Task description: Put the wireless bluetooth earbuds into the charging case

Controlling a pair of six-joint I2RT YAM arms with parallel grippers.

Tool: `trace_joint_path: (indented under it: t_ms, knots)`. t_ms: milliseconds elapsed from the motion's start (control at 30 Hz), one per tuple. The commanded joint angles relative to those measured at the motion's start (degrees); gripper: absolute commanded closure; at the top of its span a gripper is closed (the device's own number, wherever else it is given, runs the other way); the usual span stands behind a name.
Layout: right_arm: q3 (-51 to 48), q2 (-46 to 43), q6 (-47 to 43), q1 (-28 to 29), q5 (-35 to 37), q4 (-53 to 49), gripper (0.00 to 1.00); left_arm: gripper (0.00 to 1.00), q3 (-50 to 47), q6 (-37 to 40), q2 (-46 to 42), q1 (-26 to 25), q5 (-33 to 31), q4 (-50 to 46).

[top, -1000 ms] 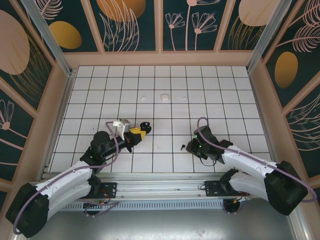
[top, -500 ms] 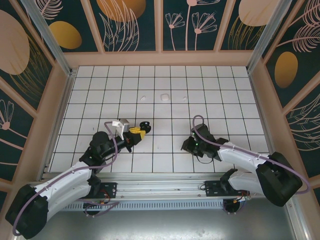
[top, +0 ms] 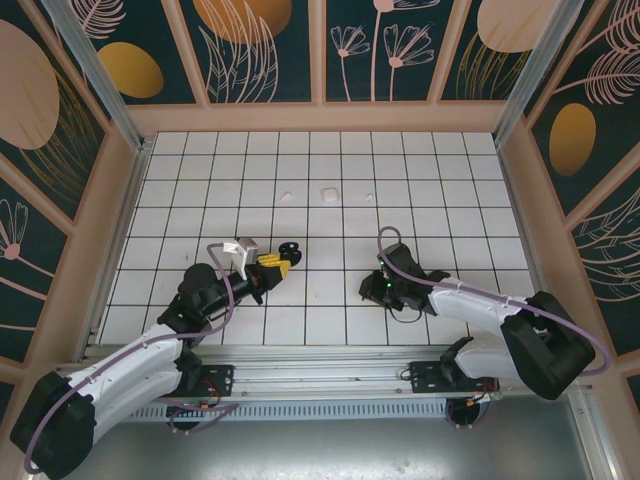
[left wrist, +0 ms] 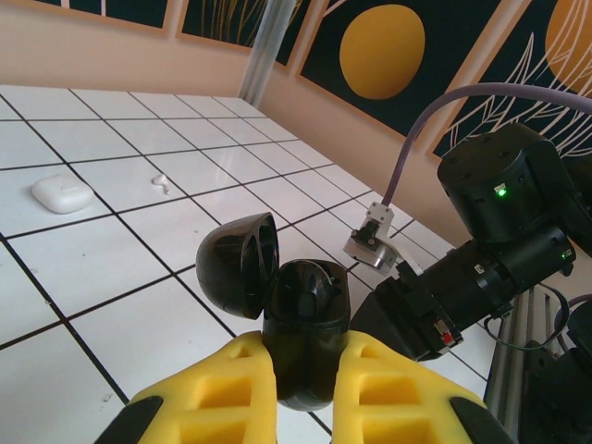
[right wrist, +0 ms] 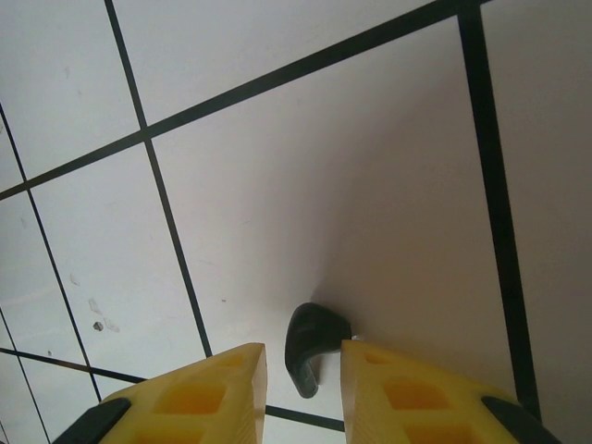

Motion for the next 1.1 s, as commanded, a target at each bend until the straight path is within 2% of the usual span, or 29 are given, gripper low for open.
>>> trace_joint_path:
  t_ms: [0, 367, 733, 1067]
  knots:
    - [1.81, 0.30, -1.05, -0.22, -0.54, -0.35, 0.72, 1.00, -0.26, 0.50, -1.13, -0.32, -0.37, 0.79]
    - [4.72, 2.74, -4.59, -0.22, 1.70, -4.47, 0.67, 1.00, -0.18, 0.41, -1.33, -0.29, -0.81, 0.35]
    - [7.01, -0.71, -9.23, -0.76, 3.95, -9.85, 0.67, 1.00, -0.10, 0.44, -1.93, -0.26, -0.97, -0.31]
    - [3.85, 1.46, -9.26, -1.08, 0.06, -6.92, 0.67, 1.00, -1.16, -0.01, -4.17, -0.31, -1.47, -1.13]
